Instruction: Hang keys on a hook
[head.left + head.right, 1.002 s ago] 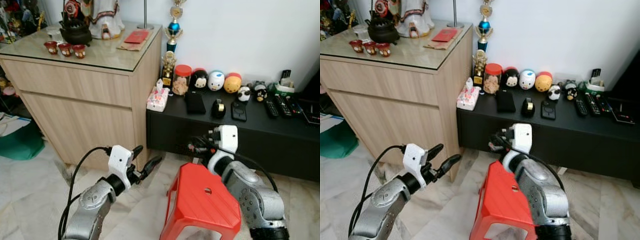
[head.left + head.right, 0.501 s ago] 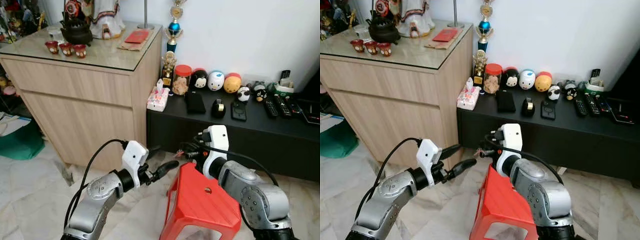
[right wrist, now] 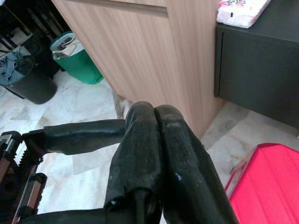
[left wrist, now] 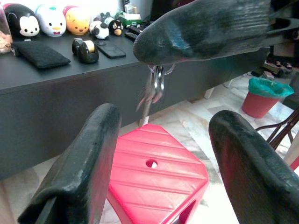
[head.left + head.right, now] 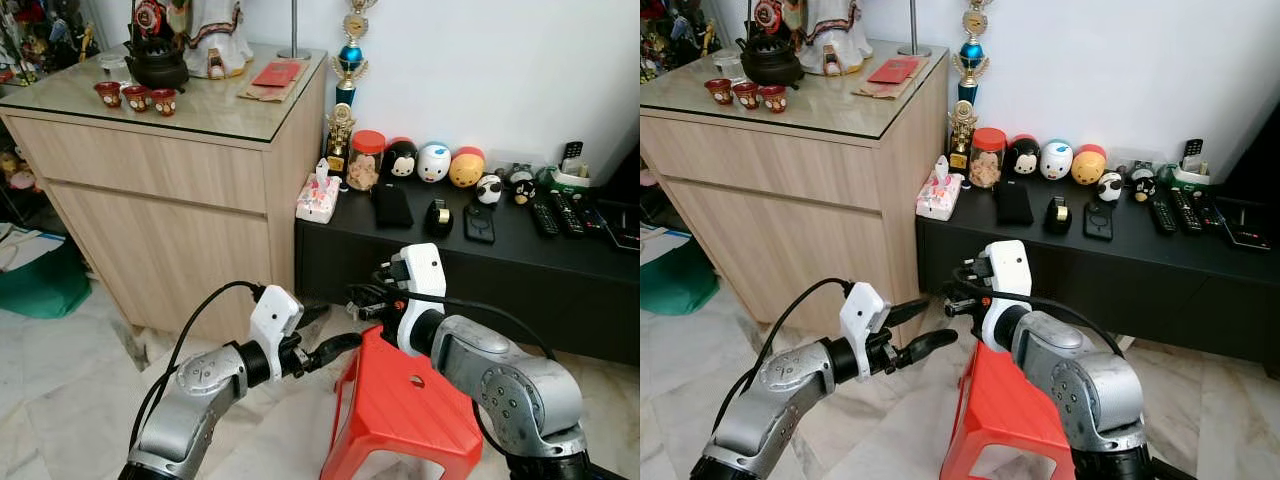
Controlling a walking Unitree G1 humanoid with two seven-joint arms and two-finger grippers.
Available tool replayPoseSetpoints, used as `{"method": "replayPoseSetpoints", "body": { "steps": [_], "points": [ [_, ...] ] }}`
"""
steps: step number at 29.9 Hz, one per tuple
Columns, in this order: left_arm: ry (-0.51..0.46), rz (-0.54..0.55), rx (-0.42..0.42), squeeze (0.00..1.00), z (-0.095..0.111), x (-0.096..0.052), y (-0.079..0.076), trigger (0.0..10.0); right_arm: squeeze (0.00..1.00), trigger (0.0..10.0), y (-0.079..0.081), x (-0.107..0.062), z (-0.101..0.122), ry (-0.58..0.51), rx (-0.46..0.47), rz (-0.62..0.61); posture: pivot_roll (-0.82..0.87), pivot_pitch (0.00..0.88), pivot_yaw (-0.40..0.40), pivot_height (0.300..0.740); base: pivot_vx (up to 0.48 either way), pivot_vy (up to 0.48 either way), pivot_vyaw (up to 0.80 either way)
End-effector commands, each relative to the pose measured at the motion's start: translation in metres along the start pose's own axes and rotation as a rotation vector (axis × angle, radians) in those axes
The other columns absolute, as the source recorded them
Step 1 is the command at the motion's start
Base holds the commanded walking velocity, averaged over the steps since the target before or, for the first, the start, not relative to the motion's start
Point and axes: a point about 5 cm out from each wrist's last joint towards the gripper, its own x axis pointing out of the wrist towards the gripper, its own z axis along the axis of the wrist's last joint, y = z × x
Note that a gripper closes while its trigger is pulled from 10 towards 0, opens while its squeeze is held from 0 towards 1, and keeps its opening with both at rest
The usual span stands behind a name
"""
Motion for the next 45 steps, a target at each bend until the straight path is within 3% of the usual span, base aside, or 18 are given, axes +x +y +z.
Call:
{"method": "replayPoseSetpoints", "body": {
  "steps": [1, 10, 27, 28, 29, 30, 31, 45],
  "points": [
    [-0.002, -0.003, -0.003, 0.0, 0.002, 0.002, 0.002, 10.0, 0.0, 10.0, 0.004, -0.003, 0.006, -0.016, -0.021, 0.006, -0.03, 0.0, -0.073, 0.74, 0.0, 0.0, 0.0],
    [-0.001, 0.025, -0.074, 0.0, -0.003, -0.001, 0.011, 10.0, 0.0, 10.0, 0.019, -0.005, 0.006, -0.013, 0.007, 0.029, -0.03, 0.0, -0.07, 0.74, 0.0, 0.0, 0.0],
    [-0.025, 0.028, -0.07, 0.0, 0.002, 0.002, 0.015, 10.0, 0.0, 10.0, 0.024, -0.007, 0.0, 0.022, 0.032, 0.026, -0.03, 0.0, -0.062, 0.74, 0.0, 0.0, 0.0],
    [-0.029, 0.027, -0.072, 0.0, 0.003, 0.002, 0.015, 9.8, 0.0, 10.0, 0.025, -0.007, 0.0, 0.022, 0.034, 0.025, -0.03, 0.0, -0.062, 0.74, 0.0, 0.0, 0.0],
    [-0.031, 0.025, -0.071, 0.0, 0.003, 0.002, 0.015, 2.9, 0.0, 10.0, 0.025, -0.007, 0.0, 0.022, 0.036, 0.024, -0.03, 0.0, -0.061, 0.74, 0.0, 0.0, 0.0],
    [-0.031, 0.024, -0.071, 0.0, 0.003, 0.002, 0.015, 2.9, 0.0, 10.0, 0.025, -0.007, 0.0, 0.022, 0.036, 0.023, -0.03, 0.0, -0.061, 0.74, 0.0, 0.0, 0.0],
    [-0.032, 0.024, -0.072, 0.0, 0.003, 0.002, 0.015, 0.2, 0.0, 10.0, 0.025, -0.007, 0.0, 0.022, 0.037, 0.023, -0.03, 0.0, -0.061, 0.74, 0.0, 0.0, 0.0],
    [-0.042, 0.021, -0.079, 0.0, 0.004, 0.001, 0.015, 0.0, 0.0, 10.0, 0.024, -0.008, 0.0, 0.025, 0.042, 0.015, -0.03, 0.0, -0.064, 0.74, 0.0, 0.0, 0.0]
  ]
}}
